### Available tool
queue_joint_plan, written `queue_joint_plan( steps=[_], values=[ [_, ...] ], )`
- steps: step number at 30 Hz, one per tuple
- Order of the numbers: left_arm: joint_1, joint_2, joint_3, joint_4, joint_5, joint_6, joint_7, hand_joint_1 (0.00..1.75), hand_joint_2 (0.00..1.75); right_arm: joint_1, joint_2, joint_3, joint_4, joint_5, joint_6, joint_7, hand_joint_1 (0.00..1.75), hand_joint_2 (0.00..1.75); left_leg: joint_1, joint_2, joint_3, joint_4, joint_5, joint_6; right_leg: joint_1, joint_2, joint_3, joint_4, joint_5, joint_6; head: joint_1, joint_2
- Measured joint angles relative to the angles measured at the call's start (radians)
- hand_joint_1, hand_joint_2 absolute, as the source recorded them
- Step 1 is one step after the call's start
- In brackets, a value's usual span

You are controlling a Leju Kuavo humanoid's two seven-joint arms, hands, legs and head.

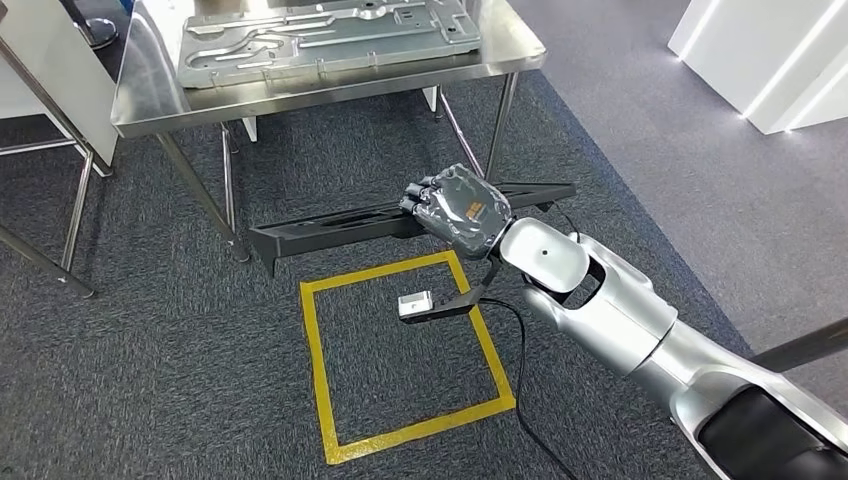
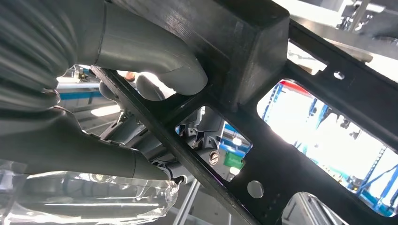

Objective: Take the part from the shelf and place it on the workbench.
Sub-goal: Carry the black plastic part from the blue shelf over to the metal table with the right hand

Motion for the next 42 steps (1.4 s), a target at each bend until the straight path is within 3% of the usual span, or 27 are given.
queue_joint_plan(
  steps=[2, 3, 4, 6, 7, 8, 12, 14, 16, 17, 18, 19, 21, 23, 26, 28, 32, 33, 37, 38, 41, 42],
  values=[
    [-0.001, 0.0, -0.001, 0.0, 0.003, 0.0, -0.001, 0.0, 1.75, 0.003, 0.0, 0.0, 0.001, 0.0, 0.001, -0.001, 1.75, 1.75, -0.003, 0.0, 0.005, 0.002, -0.007, 0.005, 0.0, 0.0, -0.074, 0.109, -0.023, 0.0, 0.0, 0.0],
    [-0.002, 0.0, -0.002, 0.0, 0.004, 0.0, -0.002, 0.0, 1.75, 0.004, 0.0, 0.0, 0.001, 0.0, 0.002, -0.001, 1.75, 1.75, -0.005, -0.001, 0.009, 0.003, -0.011, 0.006, 0.0, 0.0, -0.089, 0.116, -0.006, -0.001, 0.0, 0.0],
    [-0.001, 0.0, -0.002, 0.0, 0.004, 0.0, -0.002, 0.0, 1.75, 0.005, 0.0, 0.0, 0.001, 0.0, 0.002, 0.0, 1.75, 1.75, -0.006, -0.003, 0.016, 0.005, -0.017, 0.005, 0.0, 0.0, -0.083, 0.083, 0.031, -0.004, 0.0, 0.0],
    [0.0, 0.0, -0.006, 0.0, 0.005, -0.001, -0.003, 0.0, 1.75, 0.004, 0.0, 0.0, 0.002, 0.0, 0.003, 0.001, 1.75, 1.75, -0.009, -0.005, 0.031, 0.008, -0.031, 0.001, 0.004, 0.0, -0.031, -0.048, 0.113, -0.013, 0.0, 0.0],
    [0.0, 0.0, -0.008, 0.0, 0.006, -0.001, -0.003, 0.0, 1.75, 0.003, 0.0, 0.0, 0.002, 0.0, 0.002, 0.002, 1.75, 1.75, -0.011, -0.006, 0.036, 0.01, -0.038, -0.003, 0.007, -0.001, -0.006, -0.105, 0.136, -0.017, 0.0, 0.0],
    [-0.001, 0.0, -0.011, 0.0, 0.006, -0.002, -0.004, 0.0, 1.75, 0.002, 0.001, 0.0, 0.003, 0.0, 0.002, 0.002, 1.75, 1.75, -0.013, -0.006, 0.038, 0.01, -0.043, -0.008, 0.009, 0.0, 0.009, -0.139, 0.143, -0.019, 0.0, 0.0],
    [-0.005, 0.002, -0.017, 0.0, 0.009, -0.005, -0.009, 0.0, 1.75, 0.001, 0.008, 0.0, 0.002, 0.007, 0.008, 0.009, 1.75, 1.75, -0.011, -0.003, 0.041, 0.016, -0.059, -0.03, 0.008, 0.001, 0.027, -0.167, 0.133, -0.032, 0.0, 0.0],
    [-0.006, 0.004, -0.018, 0.001, 0.01, -0.009, -0.011, 0.0, 1.75, -0.001, 0.014, 0.001, -0.001, 0.011, 0.015, 0.016, 1.75, 1.75, -0.007, -0.001, 0.009, 0.089, -0.095, -0.043, 0.003, 0.0, 0.04, -0.176, 0.129, -0.041, 0.0, 0.0],
    [-0.007, 0.005, -0.019, 0.002, 0.011, -0.013, -0.013, 0.0, 1.75, -0.002, 0.021, 0.004, -0.003, 0.014, 0.022, 0.02, 1.75, 1.75, -0.003, -0.001, -0.066, 0.221, -0.143, -0.053, 0.004, 0.001, 0.048, -0.177, 0.122, -0.046, 0.0, 0.0],
    [-0.007, 0.005, -0.019, 0.003, 0.011, -0.014, -0.014, 0.0, 1.75, -0.001, 0.023, 0.007, -0.003, 0.015, 0.024, 0.021, 1.75, 1.75, 0.0, -0.001, -0.1, 0.272, -0.152, -0.056, 0.004, 0.001, 0.052, -0.177, 0.118, -0.046, 0.0, 0.0],
    [-0.007, 0.006, -0.02, 0.004, 0.011, -0.015, -0.014, 0.0, 1.75, 0.0, 0.023, 0.011, -0.003, 0.017, 0.027, 0.023, 1.75, 1.75, 0.002, -0.001, -0.119, 0.289, -0.141, -0.059, 0.004, 0.001, 0.057, -0.176, 0.113, -0.045, 0.0, 0.0],
    [-0.006, 0.006, -0.02, 0.006, 0.012, -0.015, -0.015, 0.0, 1.75, 0.0, 0.024, 0.014, -0.003, 0.02, 0.029, 0.024, 1.75, 1.75, 0.004, 0.0, -0.118, 0.264, -0.109, -0.06, 0.003, 0.001, 0.063, -0.176, 0.108, -0.043, 0.0, 0.0],
    [-0.005, 0.007, -0.021, 0.012, 0.012, -0.015, -0.016, 0.0, 1.75, 0.001, 0.025, 0.018, -0.003, 0.024, 0.03, 0.025, 1.75, 1.75, 0.007, 0.0, -0.073, 0.136, -0.024, -0.06, 0.002, 0.001, 0.079, -0.174, 0.096, -0.037, 0.0, 0.0],
    [-0.006, 0.007, -0.024, 0.018, 0.012, -0.016, -0.019, 0.0, 1.75, -0.001, 0.026, 0.019, -0.002, 0.026, 0.028, 0.025, 1.75, 1.75, 0.003, 0.0, -0.031, 0.037, 0.014, -0.052, 0.004, 0.002, 0.086, -0.173, 0.087, -0.028, 0.0, 0.0],
    [-0.009, 0.007, -0.026, 0.022, 0.012, -0.018, -0.025, 0.0, 1.75, -0.003, 0.031, 0.023, -0.006, 0.029, 0.038, 0.031, 1.75, 1.75, -0.001, -0.001, -0.021, 0.015, 0.006, -0.034, 0.006, 0.001, 0.086, -0.176, 0.082, -0.012, 0.0, 0.0],
    [-0.01, 0.007, -0.028, 0.024, 0.012, -0.018, -0.028, 0.0, 1.75, -0.004, 0.035, 0.024, -0.013, 0.031, 0.045, 0.038, 1.75, 1.75, 0.002, 0.0, -0.011, 0.005, 0.005, -0.021, 0.005, 0.0, 0.078, -0.149, 0.065, -0.004, 0.0, 0.0],
    [-0.013, 0.007, -0.034, 0.028, 0.012, -0.018, -0.03, 0.0, 1.75, -0.001, 0.035, 0.029, -0.015, 0.036, 0.046, 0.045, 1.75, 1.75, 0.001, 0.0, -0.001, 0.001, -0.003, -0.003, 0.006, 0.0, -0.042, 0.064, -0.02, 0.0, 0.0, 0.0],
    [-0.014, 0.007, -0.035, 0.028, 0.012, -0.018, -0.03, 0.0, 1.75, 0.0, 0.035, 0.03, -0.015, 0.037, 0.045, 0.045, 1.75, 1.75, 0.0, 0.0, 0.0, 0.001, -0.004, -0.002, 0.006, 0.0, -0.06, 0.092, -0.029, 0.0, 0.0, 0.0],
    [-0.014, 0.007, -0.037, 0.028, 0.012, -0.018, -0.03, 0.0, 1.75, 0.004, 0.034, 0.032, -0.015, 0.039, 0.045, 0.045, 1.75, 1.75, -0.001, 0.0, 0.002, 0.002, -0.007, 0.0, 0.006, 0.0, -0.083, 0.121, -0.028, 0.0, 0.0, 0.0],
    [-0.013, 0.007, -0.039, 0.029, 0.011, -0.017, -0.03, 0.0, 1.75, 0.007, 0.034, 0.033, -0.014, 0.04, 0.045, 0.045, 1.75, 1.75, -0.002, -0.002, 0.009, 0.003, -0.013, -0.001, 0.006, 0.0, -0.078, 0.089, 0.009, -0.003, 0.0, 0.0],
    [-0.009, 0.004, -0.043, 0.029, 0.012, -0.014, -0.031, 0.0, 1.75, 0.008, 0.03, 0.035, -0.013, 0.043, 0.042, 0.045, 1.75, 1.75, -0.009, -0.005, 0.034, 0.009, -0.044, -0.015, 0.014, 0.0, -0.004, -0.125, 0.136, -0.02, 0.0, 0.0],
    [-0.009, 0.003, -0.043, 0.029, 0.012, -0.014, -0.032, 0.0, 1.75, 0.007, 0.029, 0.035, -0.013, 0.043, 0.042, 0.046, 1.75, 1.75, -0.01, -0.004, 0.037, 0.007, -0.049, -0.022, 0.017, 0.001, 0.01, -0.157, 0.141, -0.024, 0.0, 0.0]
  ],
)
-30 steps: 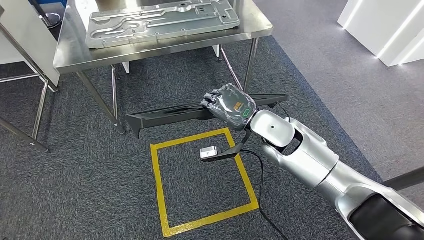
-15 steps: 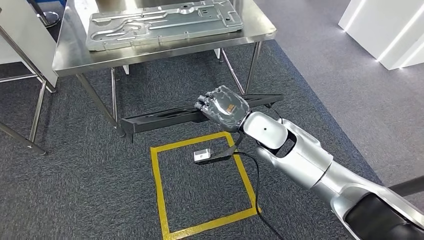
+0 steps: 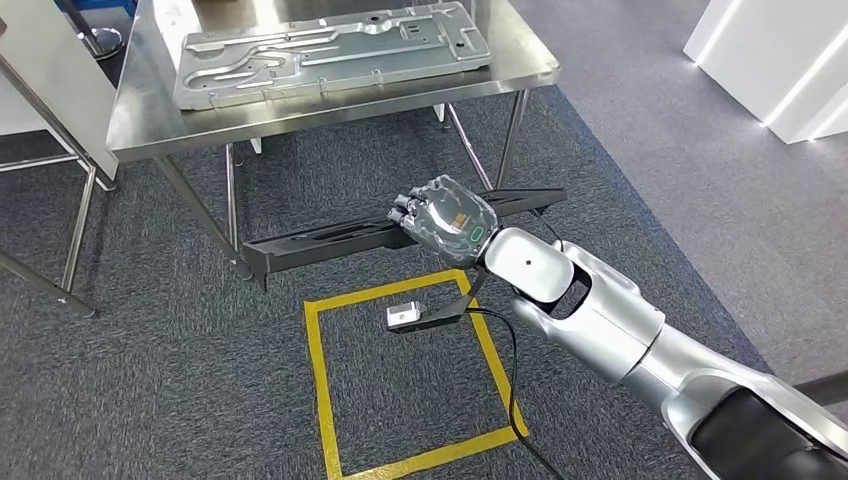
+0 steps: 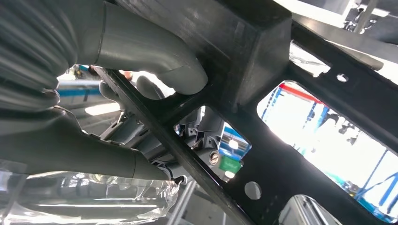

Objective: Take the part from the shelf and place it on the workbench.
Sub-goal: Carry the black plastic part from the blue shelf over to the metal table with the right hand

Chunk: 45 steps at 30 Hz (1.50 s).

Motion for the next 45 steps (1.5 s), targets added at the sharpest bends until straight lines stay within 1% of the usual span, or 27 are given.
queue_joint_plan(
  steps=[2, 4, 7, 8, 9, 11, 13, 14, 17, 19, 20, 22, 23, 24, 25, 27, 28, 29, 31, 34, 36, 38, 39, 40, 43, 44, 45],
  values=[
    [-0.001, 0.0, 0.0, 0.0, 0.001, 0.002, 0.0, 0.0, 1.75, 0.0, -0.002, 0.0, -0.001, 0.0, 0.0, 0.0, 1.75, 1.75, 0.001, 0.002, 0.006, 0.0, -0.007, -0.011, -0.004, 0.003, 0.009, -0.01, -0.004, -0.007, 0.0, 0.0],
    [-0.001, 0.001, 0.0, 0.0, 0.003, 0.003, 0.0, 0.0, 1.75, -0.002, -0.003, 0.0, -0.002, -0.001, 0.0, 0.0, 1.75, 1.75, 0.003, 0.004, -0.014, 0.052, -0.034, -0.023, -0.009, 0.003, 0.026, -0.021, -0.008, -0.016, 0.0, 0.0],
    [0.0, 0.001, 0.0, 0.0, 0.006, 0.004, 0.001, 0.0, 1.75, -0.002, -0.004, 0.001, -0.003, -0.001, 0.002, -0.001, 1.75, 1.75, 0.009, 0.004, -0.124, 0.242, -0.098, -0.038, -0.01, 0.002, 0.045, -0.024, -0.023, -0.023, 0.0, 0.0],
    [0.001, 0.001, 0.0, 0.0, 0.007, 0.004, 0.001, 0.0, 1.75, -0.001, -0.004, 0.002, -0.003, -0.001, 0.003, -0.001, 1.75, 1.75, 0.011, 0.004, -0.155, 0.28, -0.097, -0.042, -0.01, 0.002, 0.052, -0.024, -0.029, -0.023, 0.0, 0.0],
    [0.002, 0.001, 0.0, 0.0, 0.008, 0.003, 0.001, 0.0, 1.75, 0.0, -0.004, 0.002, -0.003, -0.001, 0.003, 0.0, 1.75, 1.75, 0.013, 0.004, -0.167, 0.28, -0.074, -0.044, -0.01, 0.002, 0.06, -0.024, -0.035, -0.021, 0.0, 0.0],
    [0.005, 0.001, 0.0, 0.0, 0.01, 0.004, 0.002, 0.0, 1.75, 0.001, -0.004, 0.003, -0.005, -0.001, 0.005, 0.001, 1.75, 1.75, 0.016, 0.005, -0.137, 0.168, 0.019, -0.044, -0.011, 0.003, 0.082, -0.023, -0.051, -0.017, 0.0, 0.0],
    [0.008, 0.001, 0.0, 0.0, 0.011, 0.009, 0.006, 0.0, 1.75, -0.002, -0.005, 0.003, -0.007, -0.001, 0.007, 0.002, 1.75, 1.75, 0.013, 0.005, -0.089, 0.048, 0.076, -0.036, -0.009, 0.004, 0.096, -0.022, -0.066, -0.007, 0.0, 0.0],
    [0.009, 0.001, 0.0, -0.001, 0.012, 0.012, 0.007, 0.0, 1.75, -0.003, -0.006, 0.003, -0.007, -0.001, 0.006, 0.002, 1.75, 1.75, 0.01, 0.005, -0.076, 0.02, 0.079, -0.03, -0.009, 0.004, 0.098, -0.022, -0.07, -0.002, 0.0, 0.0],
    [0.009, 0.001, 0.0, -0.005, 0.013, 0.018, 0.01, 0.0, 1.75, -0.006, -0.009, 0.002, -0.007, -0.003, 0.003, -0.001, 1.75, 1.75, 0.007, 0.006, -0.066, 0.005, 0.065, -0.009, -0.01, 0.003, 0.101, -0.026, -0.079, 0.015, 0.0, 0.0],
    [0.011, 0.001, -0.001, -0.011, 0.014, 0.022, 0.014, 0.0, 1.75, -0.011, -0.015, -0.001, -0.007, -0.007, -0.002, -0.003, 1.75, 1.75, 0.01, 0.006, -0.051, -0.007, 0.062, 0.005, -0.01, 0.001, 0.087, 0.013, -0.1, 0.024, 0.0, 0.0],
    [0.012, 0.001, -0.001, -0.015, 0.015, 0.025, 0.018, 0.0, 1.75, -0.014, -0.019, -0.004, -0.008, -0.01, -0.004, -0.003, 1.75, 1.75, 0.011, 0.007, -0.044, -0.011, 0.059, 0.011, -0.01, 0.0, 0.062, 0.06, -0.119, 0.026, 0.0, 0.0],
    [0.013, 0.001, -0.001, -0.025, 0.018, 0.037, 0.028, 0.0, 1.75, -0.019, -0.031, -0.008, -0.006, -0.018, -0.008, -0.007, 1.75, 1.75, 0.008, 0.006, -0.035, -0.011, 0.049, 0.02, -0.01, 0.0, -0.028, 0.199, -0.16, 0.027, 0.0, 0.0],
    [0.014, 0.002, -0.002, -0.032, 0.02, 0.042, 0.032, 0.0, 1.75, -0.019, -0.038, -0.009, -0.005, -0.022, -0.009, -0.011, 1.75, 1.75, 0.007, 0.005, -0.029, -0.011, 0.043, 0.023, -0.011, 0.0, -0.067, 0.249, -0.164, 0.027, 0.0, 0.0],
    [0.017, 0.003, -0.003, -0.04, 0.022, 0.047, 0.036, 0.0, 1.75, -0.017, -0.046, -0.009, -0.003, -0.025, -0.011, -0.017, 1.75, 1.75, 0.006, 0.003, -0.021, -0.011, 0.036, 0.024, -0.011, 0.0, -0.093, 0.269, -0.149, 0.027, 0.0, 0.0],
    [0.02, 0.004, -0.005, -0.048, 0.024, 0.051, 0.039, 0.0, 1.75, -0.016, -0.051, -0.01, 0.0, -0.028, -0.013, -0.022, 1.75, 1.75, 0.006, 0.002, -0.01, -0.01, 0.028, 0.024, -0.011, 0.0, -0.096, 0.245, -0.113, 0.025, 0.0, 0.0],
    [0.028, 0.005, -0.009, -0.065, 0.029, 0.057, 0.043, 0.0, 1.75, -0.018, -0.06, -0.014, 0.003, -0.032, -0.017, -0.03, 1.75, 1.75, 0.004, 0.0, 0.011, -0.009, 0.01, 0.021, -0.008, 0.0, -0.06, 0.12, -0.016, 0.016, 0.0, 0.0],
    [0.031, 0.005, -0.012, -0.073, 0.031, 0.059, 0.045, 0.0, 1.75, -0.02, -0.064, -0.017, 0.004, -0.033, -0.019, -0.031, 1.75, 1.75, 0.002, 0.0, 0.017, -0.007, 0.001, 0.016, -0.005, -0.001, -0.037, 0.06, 0.014, 0.01, 0.0, 0.0],
    [0.033, 0.006, -0.015, -0.08, 0.033, 0.062, 0.047, 0.0, 1.75, -0.024, -0.066, -0.019, 0.004, -0.033, -0.021, -0.032, 1.75, 1.75, 0.0, 0.0, 0.021, -0.006, -0.006, 0.011, -0.002, -0.002, -0.022, 0.019, 0.027, 0.006, 0.0, 0.0],
    [0.033, 0.009, -0.021, -0.095, 0.037, 0.068, 0.051, 0.0, 1.75, -0.029, -0.068, -0.021, 0.003, -0.033, -0.02, -0.03, 1.75, 1.75, -0.001, 0.002, 0.025, -0.009, -0.016, -0.001, 0.001, -0.001, -0.011, -0.005, 0.016, 0.0, 0.0, 0.0],
    [0.034, 0.019, -0.025, -0.118, 0.046, 0.074, 0.054, 0.0, 1.75, -0.031, -0.066, -0.021, -0.006, -0.026, -0.01, -0.019, 1.75, 1.75, 0.0, 0.005, 0.031, 0.008, -0.038, -0.016, -0.006, 0.001, 0.011, -0.021, 0.005, -0.012, 0.0, 0.0],
    [0.035, 0.025, -0.025, -0.129, 0.05, 0.076, 0.057, 0.0, 1.75, -0.033, -0.062, -0.021, -0.012, -0.022, -0.005, -0.015, 1.75, 1.75, 0.003, 0.005, -0.018, 0.108, -0.079, -0.025, -0.009, 0.0, 0.03, -0.028, -0.005, -0.02, 0.0, 0.0],
    [0.037, 0.029, -0.026, -0.137, 0.054, 0.081, 0.062, 0.0, 1.75, -0.031, -0.058, -0.021, -0.014, -0.02, -0.001, -0.013, 1.75, 1.75, 0.007, 0.005, -0.102, 0.239, -0.11, -0.032, -0.009, 0.0, 0.045, -0.029, -0.019, -0.022, 0.0, 0.0],
    [0.039, 0.03, -0.026, -0.141, 0.054, 0.083, 0.064, 0.0, 1.75, -0.028, -0.056, -0.021, -0.014, -0.019, 0.0, -0.013, 1.75, 1.75, 0.009, 0.005, -0.131, 0.271, -0.102, -0.035, -0.009, 0.0, 0.054, -0.028, -0.027, -0.022, 0.0, 0.0],
    [0.042, 0.032, -0.026, -0.144, 0.055, 0.085, 0.065, 0.0, 1.75, -0.025, -0.054, -0.02, -0.014, -0.019, 0.002, -0.013, 1.75, 1.75, 0.01, 0.005, -0.143, 0.264, -0.074, -0.038, -0.009, 0.001, 0.064, -0.028, -0.035, -0.021, 0.0, 0.0],
    [0.049, 0.038, -0.028, -0.151, 0.055, 0.087, 0.069, 0.0, 1.75, -0.025, -0.049, -0.02, -0.014, -0.019, 0.004, -0.012, 1.75, 1.75, 0.012, 0.006, -0.097, 0.092, 0.06, -0.035, -0.009, 0.002, 0.098, -0.027, -0.062, -0.011, 0.0, 0.0],
    [0.051, 0.039, -0.029, -0.153, 0.057, 0.088, 0.071, 0.0, 1.75, -0.027, -0.048, -0.02, -0.014, -0.018, 0.004, -0.012, 1.75, 1.75, 0.01, 0.006, -0.079, 0.044, 0.081, -0.031, -0.009, 0.003, 0.104, -0.027, -0.068, -0.006, 0.0, 0.0],
    [0.05, 0.041, -0.031, -0.155, 0.059, 0.09, 0.073, 0.0, 1.75, -0.027, -0.047, -0.02, -0.014, -0.018, 0.003, -0.012, 1.75, 1.75, 0.007, 0.006, -0.071, 0.021, 0.082, -0.027, -0.008, 0.003, 0.104, -0.027, -0.073, -0.001, 0.0, 0.0]
  ],
)
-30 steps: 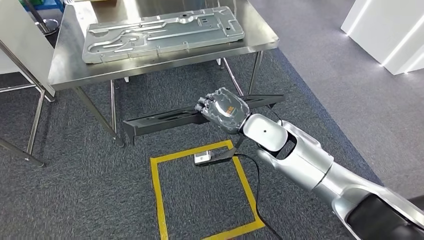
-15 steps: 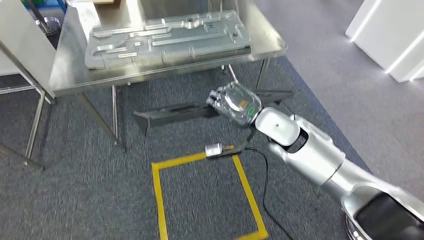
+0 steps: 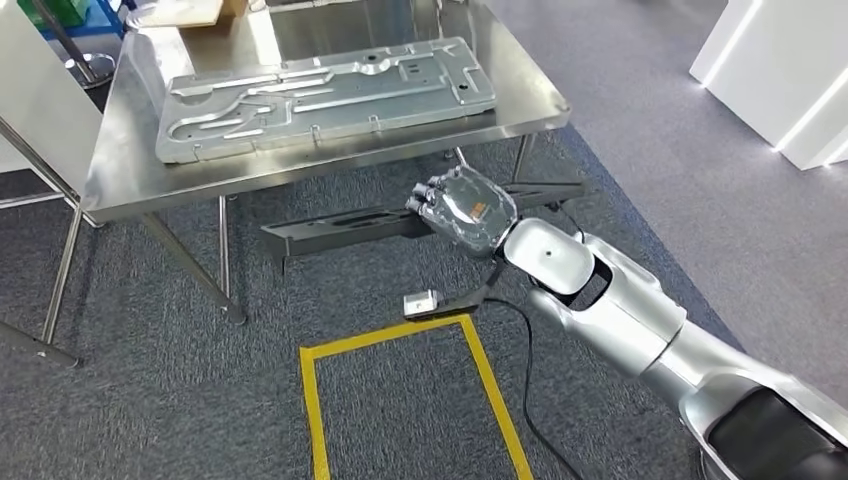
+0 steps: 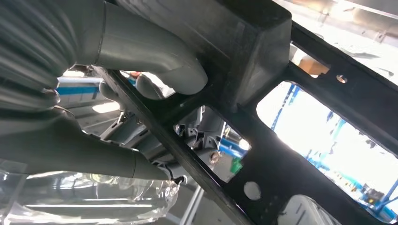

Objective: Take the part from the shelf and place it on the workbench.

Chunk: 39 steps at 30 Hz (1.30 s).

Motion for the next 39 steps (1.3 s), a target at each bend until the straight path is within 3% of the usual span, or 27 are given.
queue_joint_plan(
  steps=[3, 5, 6, 8, 9, 10, 11, 13, 15, 18, 20, 21, 23, 24, 25, 26, 28, 29, 30, 32, 35, 37, 39],
  values=[
    [0.0, 0.005, -0.007, -0.011, 0.008, 0.005, 0.001, 0.0, 1.75, -0.001, 0.002, 0.0, 0.0, 0.002, -0.002, 0.0, 1.75, 1.75, -0.002, -0.002, 0.011, -0.019, -0.017, 0.017, -0.001, -0.002, 0.0, -0.002, -0.008, 0.017, 0.0, 0.0],
    [0.003, 0.007, -0.014, -0.016, 0.011, 0.01, 0.002, 0.0, 1.75, -0.004, 0.004, 0.0, -0.001, 0.002, -0.002, 0.004, 1.75, 1.75, 0.003, -0.001, 0.026, -0.03, -0.022, 0.03, -0.001, -0.004, -0.019, 0.043, -0.029, 0.025, 0.0, 0.0],
    [0.004, 0.009, -0.018, -0.019, 0.013, 0.012, 0.002, 0.0, 1.75, -0.006, 0.004, 0.0, -0.001, 0.003, -0.001, 0.007, 1.75, 1.75, 0.004, -0.001, 0.034, -0.034, -0.025, 0.035, -0.002, -0.004, -0.049, 0.098, -0.049, 0.028, 0.0, 0.0],
    [0.003, 0.012, -0.022, -0.023, 0.017, 0.016, 0.002, 0.0, 1.75, -0.006, 0.004, 0.0, -0.001, 0.003, 0.002, 0.011, 1.75, 1.75, 0.003, 0.0, 0.045, -0.035, -0.036, 0.044, -0.002, -0.004, -0.14, 0.236, -0.085, 0.032, 0.0, 0.0],
    [0.002, 0.014, -0.024, -0.024, 0.02, 0.017, 0.002, 0.0, 1.75, -0.005, 0.004, 0.0, -0.001, 0.004, 0.005, 0.011, 1.75, 1.75, 0.002, -0.001, 0.052, -0.035, -0.042, 0.045, -0.003, -0.004, -0.178, 0.28, -0.084, 0.033, 0.0, 0.0],
    [0.002, 0.015, -0.026, -0.026, 0.023, 0.017, 0.002, 0.0, 1.75, -0.004, 0.004, 0.0, -0.001, 0.004, 0.008, 0.011, 1.75, 1.75, 0.002, -0.003, 0.062, -0.034, -0.05, 0.045, -0.003, -0.004, -0.199, 0.289, -0.064, 0.032, 0.0, 0.0],
    [0.003, 0.017, -0.029, -0.028, 0.025, 0.017, 0.002, 0.0, 1.75, -0.006, 0.004, 0.0, -0.001, 0.005, 0.01, 0.011, 1.75, 1.75, 0.002, -0.005, 0.073, -0.034, -0.058, 0.044, -0.002, -0.004, -0.199, 0.259, -0.024, 0.03, 0.0, 0.0],
    [0.005, 0.019, -0.036, -0.031, 0.029, 0.018, 0.001, 0.0, 1.75, -0.016, 0.004, 0.0, -0.001, 0.006, 0.016, 0.011, 1.75, 1.75, 0.0, -0.007, 0.095, -0.034, -0.076, 0.039, 0.002, -0.004, -0.161, 0.132, 0.072, 0.019, 0.0, 0.0],
    [0.005, 0.02, -0.043, -0.034, 0.034, 0.017, 0.001, 0.0, 1.75, -0.032, 0.008, 0.0, -0.002, 0.006, 0.029, 0.011, 1.75, 1.75, -0.003, -0.008, 0.106, -0.033, -0.093, 0.028, 0.007, -0.004, -0.125, 0.038, 0.108, 0.007, 0.0, 0.0],
    [0.001, 0.023, -0.048, -0.04, 0.038, 0.018, 0.0, 0.0, 1.75, -0.048, 0.018, 0.0, -0.009, 0.006, 0.046, 0.012, 1.75, 1.75, -0.003, -0.005, 0.115, -0.038, -0.108, 0.011, 0.008, -0.003, -0.112, 0.016, 0.091, -0.004, 0.0, 0.0],
    [-0.001, 0.027, -0.051, -0.043, 0.039, 0.018, 0.0, 0.0, 1.75, -0.055, 0.023, 0.0, -0.013, 0.006, 0.051, 0.013, 1.75, 1.75, -0.002, -0.003, 0.106, -0.005, -0.129, 0.001, 0.004, -0.002, -0.095, 0.003, 0.084, -0.013, 0.0, 0.0],
    [-0.001, 0.028, -0.053, -0.044, 0.04, 0.019, 0.0, 0.0, 1.75, -0.059, 0.026, 0.0, -0.014, 0.006, 0.051, 0.013, 1.75, 1.75, 0.0, -0.002, 0.084, 0.042, -0.149, -0.005, 0.001, -0.003, -0.085, -0.001, 0.08, -0.018, 0.0, 0.0],
    [-0.001, 0.03, -0.057, -0.044, 0.043, 0.019, 0.0, 0.0, 1.75, -0.064, 0.029, 0.0, -0.013, 0.004, 0.052, 0.012, 1.75, 1.75, 0.004, -0.002, 0.005, 0.176, -0.19, -0.014, 0.003, -0.003, -0.07, -0.002, 0.067, -0.024, 0.0, 0.0],
    [-0.001, 0.03, -0.061, -0.044, 0.044, 0.019, 0.0, 0.0, 1.75, -0.065, 0.029, 0.0, -0.012, 0.004, 0.052, 0.011, 1.75, 1.75, 0.006, -0.002, -0.034, 0.229, -0.196, -0.019, 0.003, -0.003, -0.062, -0.002, 0.059, -0.024, 0.0, 0.0],
    [0.0, 0.03, -0.064, -0.044, 0.044, 0.019, 0.0, 0.0, 1.75, -0.066, 0.03, 0.0, -0.012, 0.004, 0.054, 0.01, 1.75, 1.75, 0.007, -0.002, -0.059, 0.249, -0.182, -0.022, 0.003, -0.002, -0.052, -0.001, 0.051, -0.024, 0.0, 0.0],
    [0.001, 0.031, -0.067, -0.044, 0.045, 0.019, -0.001, 0.0, 1.75, -0.067, 0.031, 0.001, -0.011, 0.004, 0.057, 0.009, 1.75, 1.75, 0.009, -0.002, -0.066, 0.232, -0.147, -0.024, 0.002, -0.002, -0.04, 0.0, 0.041, -0.022, 0.0, 0.0],
    [0.004, 0.034, -0.072, -0.044, 0.046, 0.019, -0.001, 0.0, 1.75, -0.075, 0.034, 0.001, -0.01, 0.004, 0.063, 0.009, 1.75, 1.75, 0.011, -0.001, -0.036, 0.114, -0.05, -0.024, 0.001, -0.001, -0.016, 0.002, 0.021, -0.016, 0.0, 0.0],
    [0.004, 0.035, -0.074, -0.044, 0.047, 0.02, -0.002, 0.0, 1.75, -0.081, 0.036, 0.001, -0.01, 0.004, 0.065, 0.01, 1.75, 1.75, 0.01, -0.001, -0.015, 0.057, -0.018, -0.02, 0.002, 0.0, -0.008, 0.004, 0.012, -0.011, 0.0, 0.0],
    [0.003, 0.035, -0.076, -0.044, 0.048, 0.02, -0.002, 0.0, 1.75, -0.087, 0.037, 0.001, -0.01, 0.003, 0.066, 0.01, 1.75, 1.75, 0.008, -0.001, 0.0, 0.017, -0.003, -0.014, 0.003, 0.0, -0.004, 0.006, 0.006, -0.006, 0.0, 0.0],
    [0.0, 0.036, -0.082, -0.046, 0.051, 0.021, -0.002, 0.0, 1.75, -0.095, 0.039, 0.002, -0.01, 0.003, 0.066, 0.011, 1.75, 1.75, 0.002, -0.001, 0.01, -0.008, -0.01, -0.001, 0.005, 0.001, -0.004, 0.005, 0.001, 0.004, 0.0, 0.0],
    [0.0, 0.037, -0.091, -0.052, 0.06, 0.026, -0.001, 0.0, 1.75, -0.1, 0.039, 0.003, -0.01, 0.002, 0.065, 0.01, 1.75, 1.75, 0.008, -0.001, 0.023, -0.024, -0.017, 0.019, 0.006, -0.002, -0.012, 0.027, -0.019, 0.018, 0.0, 0.0],
    [0.001, 0.038, -0.094, -0.056, 0.066, 0.031, -0.001, 0.0, 1.75, -0.103, 0.039, 0.003, -0.009, 0.002, 0.065, 0.011, 1.75, 1.75, 0.01, 0.0, 0.034, -0.031, -0.023, 0.03, 0.004, -0.003, -0.068, 0.128, -0.058, 0.024, 0.0, 0.0],
    [0.001, 0.039, -0.095, -0.057, 0.069, 0.034, 0.001, 0.0, 1.75, -0.102, 0.038, 0.005, -0.006, 0.001, 0.065, 0.01, 1.75, 1.75, 0.01, 0.0, 0.043, -0.03, -0.032, 0.035, 0.004, -0.003, -0.158, 0.261, -0.089, 0.027, 0.0, 0.0]
  ],
)
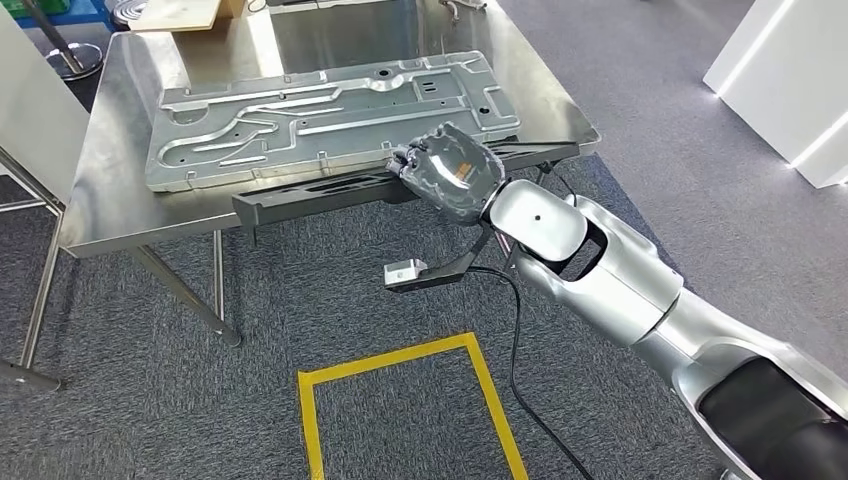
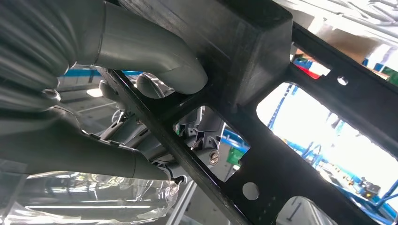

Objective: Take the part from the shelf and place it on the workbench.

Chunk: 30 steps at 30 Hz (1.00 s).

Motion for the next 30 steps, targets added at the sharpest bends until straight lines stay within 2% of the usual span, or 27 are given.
queue_joint_plan(
  steps=[1, 2, 3, 4, 5, 6, 7, 10, 12, 13, 15, 16, 17, 18, 20, 21, 22, 24, 26, 27, 28, 30],
  values=[
    [0.0, 0.001, 0.0, -0.001, 0.001, 0.0, 0.001, 0.0, 1.75, 0.002, 0.0, 0.001, 0.002, -0.001, 0.0, -0.001, 1.75, 1.75, 0.0, -0.001, 0.007, 0.0, -0.006, 0.001, -0.001, 0.0, -0.033, 0.035, 0.006, 0.001, 0.0, 0.0],
    [0.001, 0.001, -0.001, -0.002, 0.001, 0.001, 0.001, 0.0, 1.75, 0.004, -0.001, 0.003, 0.005, -0.002, 0.0, -0.002, 1.75, 1.75, 0.0, -0.001, 0.016, 0.001, -0.013, 0.0, -0.002, 0.0, -0.047, 0.031, 0.035, 0.001, 0.0, 0.0],
    [0.002, 0.002, -0.002, -0.003, 0.001, 0.001, 0.001, 0.0, 1.75, 0.005, -0.001, 0.003, 0.006, -0.003, 0.0, -0.002, 1.75, 1.75, 0.0, -0.002, 0.026, 0.002, -0.022, -0.001, -0.003, 0.0, -0.04, -0.01, 0.079, -0.001, 0.0, 0.0],
    [0.004, 0.002, -0.002, -0.005, 0.002, 0.001, 0.001, 0.0, 1.75, 0.004, -0.001, 0.003, 0.008, -0.003, 0.0, -0.002, 1.75, 1.75, 0.0, -0.003, 0.036, 0.003, -0.031, -0.004, -0.004, -0.001, -0.02, -0.077, 0.13, -0.003, 0.0, 0.0],
    [0.005, 0.003, -0.004, -0.007, 0.002, 0.001, 0.001, 0.0, 1.75, 0.003, -0.001, 0.004, 0.009, -0.004, 0.0, -0.002, 1.75, 1.75, -0.002, -0.004, 0.045, 0.005, -0.041, -0.009, -0.003, -0.002, 0.004, -0.142, 0.167, -0.007, 0.0, 0.0],
    [0.006, 0.003, -0.005, -0.008, 0.003, 0.001, 0.001, 0.0, 1.75, 0.001, -0.001, 0.004, 0.01, -0.004, 0.0, -0.002, 1.75, 1.75, -0.004, -0.005, 0.05, 0.007, -0.049, -0.014, -0.001, -0.002, 0.023, -0.191, 0.186, -0.011, 0.0, 0.0],
    [0.006, 0.004, -0.006, -0.009, 0.003, 0.001, 0.001, 0.0, 1.75, 0.0, -0.001, 0.004, 0.011, -0.004, 0.0, -0.003, 1.75, 1.75, -0.006, -0.005, 0.052, 0.007, -0.056, -0.02, 0.001, -0.002, 0.035, -0.219, 0.189, -0.015, 0.0, 0.0],
    [0.004, 0.005, -0.008, -0.014, 0.008, 0.002, 0.0, 0.0, 1.75, -0.002, 0.0, 0.004, 0.013, -0.004, 0.003, -0.003, 1.75, 1.75, -0.005, -0.003, 0.061, 0.004, -0.068, -0.035, 0.002, 0.002, 0.047, -0.235, 0.172, -0.031, 0.0, 0.0],
    [0.004, 0.008, -0.01, -0.019, 0.013, 0.003, 0.0, 0.0, 1.75, -0.004, 0.005, 0.006, 0.011, -0.004, 0.013, 0.002, 1.75, 1.75, -0.004, -0.002, 0.044, 0.052, -0.094, -0.045, -0.002, 0.003, 0.062, -0.243, 0.165, -0.044, 0.0, 0.0],
    [0.004, 0.01, -0.012, -0.021, 0.016, 0.004, 0.0, 0.0, 1.75, -0.005, 0.009, 0.009, 0.009, -0.003, 0.018, 0.005, 1.75, 1.75, -0.003, -0.002, 0.016, 0.107, -0.116, -0.049, -0.003, 0.004, 0.07, -0.245, 0.16, -0.049, 0.0, 0.0],
    [0.003, 0.012, -0.018, -0.024, 0.021, 0.006, 0.001, 0.0, 1.75, -0.003, 0.013, 0.017, 0.007, -0.003, 0.021, 0.007, 1.75, 1.75, -0.003, -0.002, -0.065, 0.24, -0.155, -0.053, -0.001, 0.004, 0.083, -0.244, 0.148, -0.054, 0.0, 0.0],
    [0.004, 0.013, -0.02, -0.026, 0.023, 0.008, 0.001, 0.0, 1.75, -0.001, 0.014, 0.021, 0.007, -0.003, 0.02, 0.006, 1.75, 1.75, -0.003, -0.002, -0.099, 0.281, -0.155, -0.054, 0.001, 0.004, 0.09, -0.244, 0.141, -0.055, 0.0, 0.0],
    [0.005, 0.014, -0.022, -0.027, 0.026, 0.009, 0.001, 0.0, 1.75, 0.001, 0.014, 0.024, 0.008, -0.003, 0.02, 0.006, 1.75, 1.75, -0.003, -0.002, -0.115, 0.284, -0.133, -0.053, 0.002, 0.005, 0.099, -0.242, 0.133, -0.055, 0.0, 0.0],
    [0.007, 0.015, -0.023, -0.029, 0.028, 0.011, 0.001, 0.0, 1.75, 0.002, 0.014, 0.027, 0.008, -0.003, 0.019, 0.006, 1.75, 1.75, -0.003, -0.002, -0.114, 0.25, -0.093, -0.05, 0.004, 0.005, 0.109, -0.242, 0.125, -0.055, 0.0, 0.0],
    [0.01, 0.019, -0.026, -0.032, 0.033, 0.017, 0.004, 0.0, 1.75, 0.002, 0.015, 0.029, 0.008, -0.002, 0.02, 0.009, 1.75, 1.75, -0.007, -0.002, -0.075, 0.123, 0.0, -0.04, 0.006, 0.005, 0.131, -0.242, 0.108, -0.052, 0.0, 0.0],
    [0.01, 0.021, -0.027, -0.034, 0.036, 0.019, 0.005, 0.0, 1.75, 0.001, 0.015, 0.03, 0.008, -0.001, 0.021, 0.011, 1.75, 1.75, -0.01, -0.002, -0.054, 0.071, 0.024, -0.033, 0.007, 0.006, 0.138, -0.242, 0.102, -0.049, 0.0, 0.0],
    [0.01, 0.024, -0.029, -0.036, 0.038, 0.02, 0.007, 0.0, 1.75, 0.0, 0.016, 0.03, 0.007, -0.001, 0.022, 0.013, 1.75, 1.75, -0.013, -0.002, -0.041, 0.039, 0.032, -0.027, 0.008, 0.006, 0.14, -0.242, 0.098, -0.045, 0.0, 0.0],
    [0.008, 0.028, -0.031, -0.043, 0.042, 0.022, 0.009, 0.0, 1.75, -0.001, 0.016, 0.031, 0.006, 0.0, 0.025, 0.013, 1.75, 1.75, -0.017, -0.001, -0.033, 0.019, 0.021, -0.019, 0.007, 0.006, 0.139, -0.245, 0.094, -0.035, 0.0, 0.0],
    [0.009, 0.03, -0.035, -0.052, 0.045, 0.024, 0.01, 0.0, 1.75, -0.002, 0.016, 0.031, 0.005, 0.0, 0.026, 0.013, 1.75, 1.75, -0.012, 0.0, -0.022, 0.004, 0.019, -0.012, 0.007, 0.004, 0.138, -0.238, 0.085, -0.025, 0.0, 0.0],
    [0.01, 0.03, -0.039, -0.055, 0.045, 0.025, 0.012, 0.0, 1.75, -0.005, 0.016, 0.03, 0.004, -0.001, 0.026, 0.013, 1.75, 1.75, -0.009, 0.001, -0.014, -0.003, 0.019, -0.007, 0.007, 0.004, 0.126, -0.211, 0.072, -0.021, 0.0, 0.0],
    [0.01, 0.03, -0.042, -0.059, 0.047, 0.028, 0.012, 0.0, 1.75, -0.008, 0.016, 0.029, 0.004, -0.002, 0.026, 0.013, 1.75, 1.75, -0.007, 0.002, -0.007, -0.008, 0.017, -0.003, 0.006, 0.003, 0.1, -0.162, 0.052, -0.017, 0.0, 0.0],
    [0.008, 0.031, -0.047, -0.065, 0.049, 0.034, 0.014, 0.0, 1.75, -0.012, 0.012, 0.029, 0.004, -0.003, 0.026, 0.012, 1.75, 1.75, -0.007, 0.002, 0.002, -0.009, 0.008, 0.003, 0.002, 0.003, 0.015, -0.028, 0.011, -0.01, 0.0, 0.0]
  ],
)
